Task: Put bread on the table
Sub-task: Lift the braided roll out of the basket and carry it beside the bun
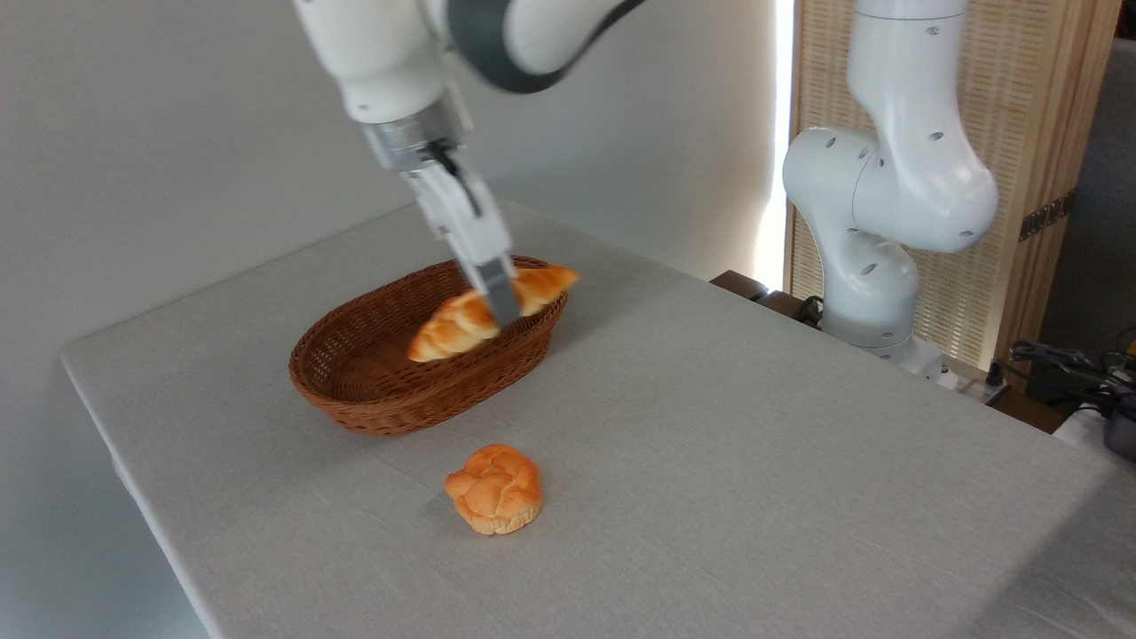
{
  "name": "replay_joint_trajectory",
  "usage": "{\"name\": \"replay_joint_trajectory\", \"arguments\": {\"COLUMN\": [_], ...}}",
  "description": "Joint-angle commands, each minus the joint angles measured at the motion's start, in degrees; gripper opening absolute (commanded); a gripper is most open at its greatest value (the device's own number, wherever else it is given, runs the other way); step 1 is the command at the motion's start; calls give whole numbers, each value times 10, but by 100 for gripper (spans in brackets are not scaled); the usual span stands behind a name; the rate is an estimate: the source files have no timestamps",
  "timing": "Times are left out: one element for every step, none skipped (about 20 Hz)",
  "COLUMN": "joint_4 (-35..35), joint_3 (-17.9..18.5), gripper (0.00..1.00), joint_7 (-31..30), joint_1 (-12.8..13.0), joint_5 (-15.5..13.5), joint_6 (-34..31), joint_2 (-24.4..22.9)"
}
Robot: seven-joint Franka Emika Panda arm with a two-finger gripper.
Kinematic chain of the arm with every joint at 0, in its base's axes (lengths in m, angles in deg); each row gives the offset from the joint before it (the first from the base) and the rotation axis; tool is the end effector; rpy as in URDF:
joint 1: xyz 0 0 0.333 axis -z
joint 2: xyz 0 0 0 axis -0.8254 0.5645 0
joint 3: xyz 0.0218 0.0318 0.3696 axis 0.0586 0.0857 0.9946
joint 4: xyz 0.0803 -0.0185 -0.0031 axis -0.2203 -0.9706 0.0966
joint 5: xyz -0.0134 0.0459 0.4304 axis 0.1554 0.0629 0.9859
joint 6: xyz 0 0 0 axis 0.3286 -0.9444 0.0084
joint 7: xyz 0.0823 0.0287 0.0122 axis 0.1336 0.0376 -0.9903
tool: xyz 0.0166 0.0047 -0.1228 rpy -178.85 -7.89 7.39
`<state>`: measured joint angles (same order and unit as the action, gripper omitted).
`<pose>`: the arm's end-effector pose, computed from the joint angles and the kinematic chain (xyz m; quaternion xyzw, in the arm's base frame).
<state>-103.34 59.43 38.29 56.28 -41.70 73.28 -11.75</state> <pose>0.5256 -0.1138 0.5544 0.8652 -0.4842 -0.0762 0.1061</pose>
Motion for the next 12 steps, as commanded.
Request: {"name": "replay_joint_trajectory", "arguments": {"joint_4": [-77,-86,-105,-114,-129,-142,-150,-165,-171,-182,-190,-193], "joint_3": [70,72,73,72,73,72,73,72,72,72,72,72], "gripper": [45,45,45,45,47,52,53,56,56,60,67,69], "joint_7": [105,115,123,123,122,118,117,115,114,113,111,110], "joint_1": [4,4,4,4,4,4,4,4,4,5,4,4], "joint_5": [5,15,35,44,52,53,53,51,49,49,49,49], "joint_6": [-6,-5,-2,3,11,27,34,50,56,66,75,79], "joint_2": [-61,-62,-63,-64,-65,-63,-63,-62,-62,-61,-59,-58]}}
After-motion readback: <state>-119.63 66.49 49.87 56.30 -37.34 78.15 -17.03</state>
